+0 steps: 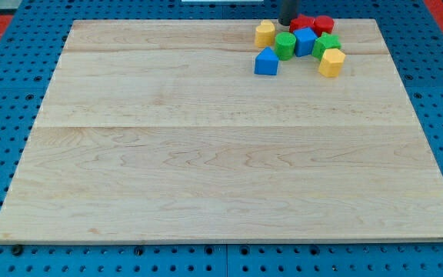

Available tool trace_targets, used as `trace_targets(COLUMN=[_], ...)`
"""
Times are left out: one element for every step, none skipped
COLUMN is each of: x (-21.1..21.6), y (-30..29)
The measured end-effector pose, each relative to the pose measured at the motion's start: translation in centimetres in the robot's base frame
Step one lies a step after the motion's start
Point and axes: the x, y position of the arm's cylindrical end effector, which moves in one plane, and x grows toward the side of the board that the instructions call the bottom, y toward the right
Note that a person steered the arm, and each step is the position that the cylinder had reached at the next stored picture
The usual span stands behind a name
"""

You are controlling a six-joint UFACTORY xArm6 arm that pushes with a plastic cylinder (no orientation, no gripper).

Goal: Separate the red blocks and the yellow heart

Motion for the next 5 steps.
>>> trace_targets(x=[0.5, 1.8, 0.6, 0.7, 2.9], y=[-0.9, -2.9, -4.9, -9.5, -8.8])
